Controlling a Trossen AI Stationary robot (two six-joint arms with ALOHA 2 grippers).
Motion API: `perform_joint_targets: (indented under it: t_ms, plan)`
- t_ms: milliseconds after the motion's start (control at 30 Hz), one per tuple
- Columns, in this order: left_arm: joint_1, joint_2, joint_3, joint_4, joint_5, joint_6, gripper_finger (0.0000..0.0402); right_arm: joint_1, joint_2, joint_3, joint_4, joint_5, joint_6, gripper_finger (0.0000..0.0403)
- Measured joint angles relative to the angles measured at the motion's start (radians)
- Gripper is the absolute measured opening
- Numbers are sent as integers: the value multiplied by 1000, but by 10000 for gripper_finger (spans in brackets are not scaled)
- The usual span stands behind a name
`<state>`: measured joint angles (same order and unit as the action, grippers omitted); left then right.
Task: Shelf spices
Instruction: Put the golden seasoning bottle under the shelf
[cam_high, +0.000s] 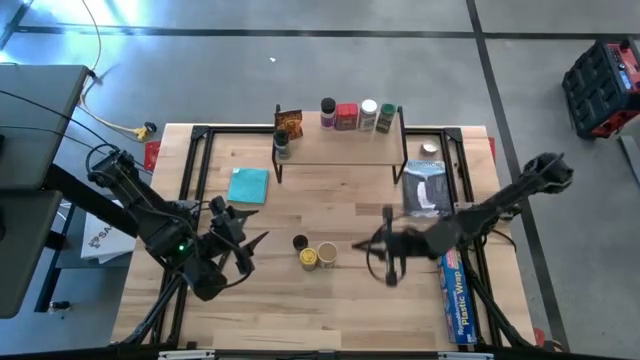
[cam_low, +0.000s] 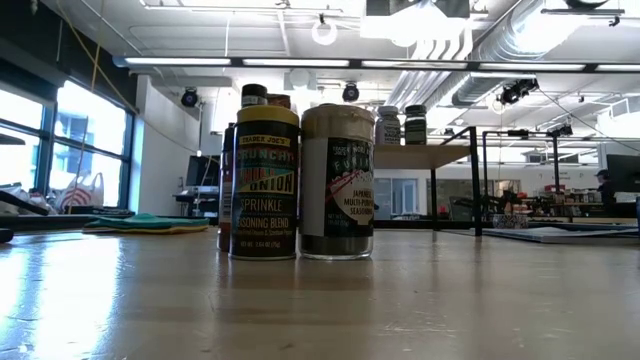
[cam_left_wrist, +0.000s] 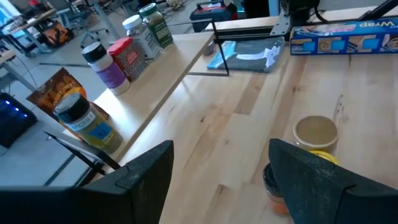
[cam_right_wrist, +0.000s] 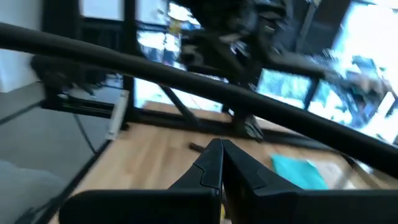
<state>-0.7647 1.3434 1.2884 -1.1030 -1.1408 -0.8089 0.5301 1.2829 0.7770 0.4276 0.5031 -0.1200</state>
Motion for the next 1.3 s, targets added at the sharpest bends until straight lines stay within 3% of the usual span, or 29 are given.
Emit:
perform_joint_targets:
  t_ms: [167, 267, 600, 833, 933, 1133, 1300]
  plan:
    - [0, 0, 0, 0, -13, 44, 259, 43, 128, -29, 178, -40, 1, 0]
    - [0, 0, 0, -1, -13, 55, 259, 34, 201, -8, 186, -90, 65, 0]
    - [-2, 0, 0, -2, -13, 33, 259, -32, 346, 46, 183, -88, 265, 11]
    - [-2, 0, 0, -1, 3, 8, 259, -86, 390, 46, 140, -179, 373, 109]
    - [-2, 0, 0, 0, 3, 6, 259, -107, 406, 46, 88, -170, 393, 158]
    - [-2, 0, 0, 0, 5, 0, 259, -137, 414, 46, 29, -163, 325, 241]
    - [-2, 0, 0, 0, 5, 0, 259, -160, 414, 46, 25, -197, 295, 283]
